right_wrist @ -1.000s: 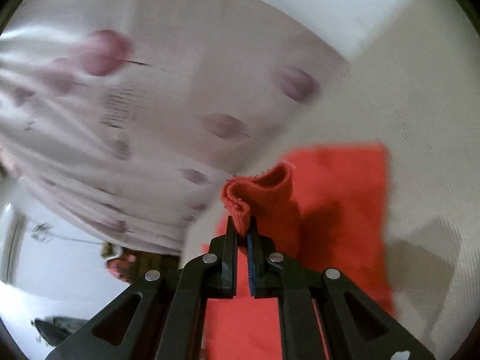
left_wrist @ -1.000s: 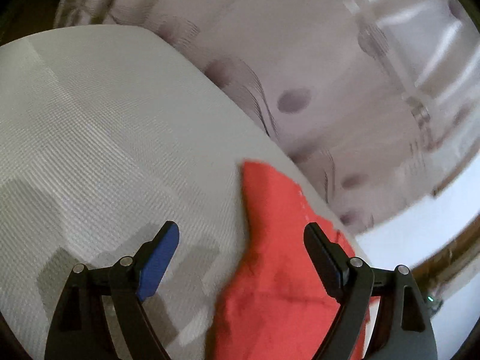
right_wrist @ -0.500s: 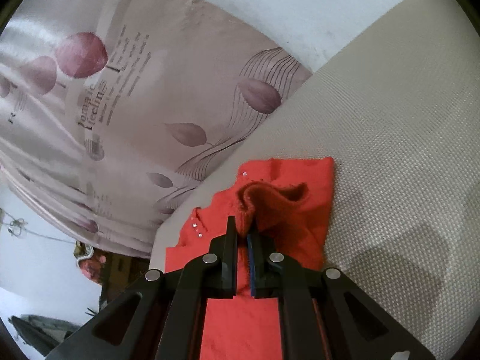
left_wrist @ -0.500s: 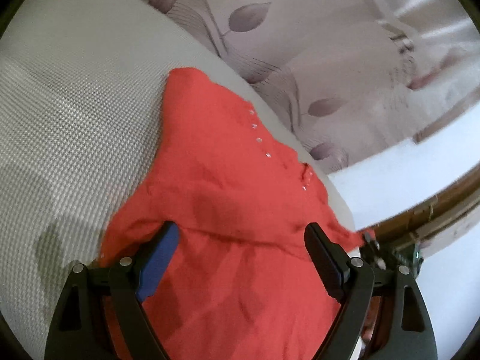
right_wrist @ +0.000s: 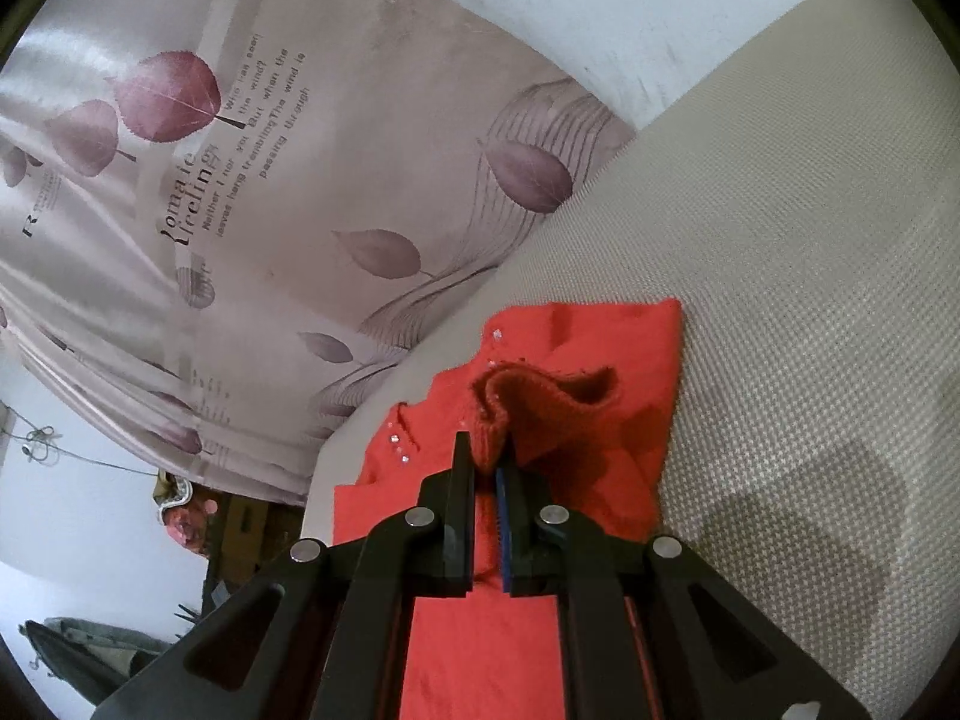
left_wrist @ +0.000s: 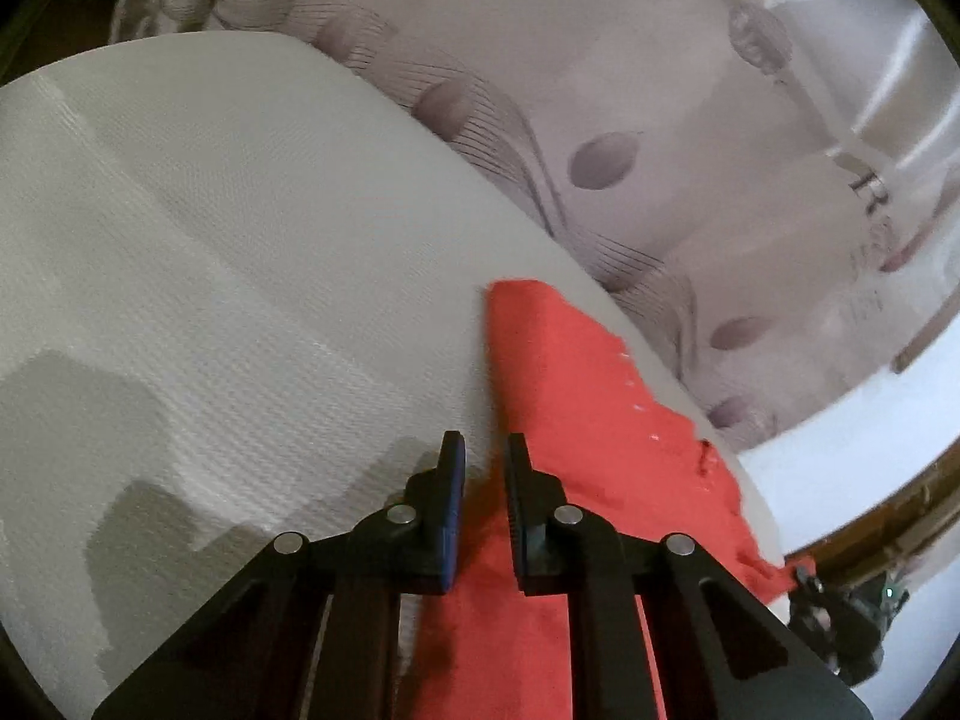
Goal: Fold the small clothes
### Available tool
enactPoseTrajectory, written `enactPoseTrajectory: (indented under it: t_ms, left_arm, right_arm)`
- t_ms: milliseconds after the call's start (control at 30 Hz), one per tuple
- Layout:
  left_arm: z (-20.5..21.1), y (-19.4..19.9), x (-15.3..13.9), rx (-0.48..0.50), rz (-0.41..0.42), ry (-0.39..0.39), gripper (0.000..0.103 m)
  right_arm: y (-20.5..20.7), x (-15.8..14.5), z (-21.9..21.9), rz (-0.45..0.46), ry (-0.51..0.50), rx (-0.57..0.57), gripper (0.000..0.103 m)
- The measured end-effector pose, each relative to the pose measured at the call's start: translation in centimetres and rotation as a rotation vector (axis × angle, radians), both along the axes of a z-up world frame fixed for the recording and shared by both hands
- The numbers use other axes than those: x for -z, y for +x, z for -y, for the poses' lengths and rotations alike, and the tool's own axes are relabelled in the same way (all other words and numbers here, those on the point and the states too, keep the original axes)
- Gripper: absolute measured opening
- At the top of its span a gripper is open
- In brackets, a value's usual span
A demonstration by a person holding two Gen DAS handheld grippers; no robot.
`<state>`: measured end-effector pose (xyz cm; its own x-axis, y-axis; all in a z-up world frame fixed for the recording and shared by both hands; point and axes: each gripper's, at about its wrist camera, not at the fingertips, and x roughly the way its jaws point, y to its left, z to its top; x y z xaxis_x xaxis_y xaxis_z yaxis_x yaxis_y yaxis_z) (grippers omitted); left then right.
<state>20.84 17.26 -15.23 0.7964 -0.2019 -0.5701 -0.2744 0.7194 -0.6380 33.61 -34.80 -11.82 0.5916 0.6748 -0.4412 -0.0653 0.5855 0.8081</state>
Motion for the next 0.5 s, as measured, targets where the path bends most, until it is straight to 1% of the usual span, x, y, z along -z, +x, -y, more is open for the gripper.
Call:
enactPoseTrajectory:
  t_ms: [67,100,133,200,267,300,333,367,400,433,500]
  left_arm:
    - [-0.3,-0.2,0.1,-0.026,-0.013,0.015,0.014]
    - [-0.2,-0.2,-0.2,-0.012,-0.012,0.023,0.014]
    - [0.2,-0.2,-0.3,0.01,-0.014,0.025,0.014]
    - [1.5,-0.1,-0.8,0.08,-0.01,0.021,0.014]
    - [3.0,0.2,-1.0,0.157,-0.019,-0.015,0.021]
    - [3.6,0.3,-0.9,0.191,-0.032,-0.039,0.022]
    - [4.3,0.5,-0.8,0.223,-0.043,-0.055,0.026]
    - [4.8,0.8,-0.6,0.242,-0.058,-0.06,0.038]
    - [5.2,1.3,-0.1,0.26,-0.087,-0.072,0.044]
    - [5.3,1.5,0.1,0.259,-0.086,-0.087,0.048]
    - [5.3,1.9,0.0,0.24,-0.066,-0.093,0.049]
  right_arm:
    - [-0.3,0.5,0.1,-0.013,-0.009,0.008,0.009]
    - [-0.3,0.9,0.4,-0.027,-0.027,0.019,0.009]
    - [-0.3,1.4,0.6,-0.041,-0.031,0.026,0.009]
    - [-0.1,2.5,1.4,-0.08,0.006,0.038,0.009]
    - [-0.1,2.8,1.8,-0.086,0.052,0.028,0.01]
    - [-0.1,2.7,1.7,-0.083,0.057,0.023,0.011]
    - [-0.1,2.4,1.6,-0.074,0.052,0.017,0.013]
    - [-0.2,2.2,1.5,-0.069,0.046,0.013,0.016]
    - [-0.1,2.0,1.2,-0.066,0.038,0.005,0.027]
    - [-0.1,1.9,0.9,-0.063,0.036,-0.003,0.039]
    - [0.0,1.8,0.4,-0.06,0.015,-0.009,0.041]
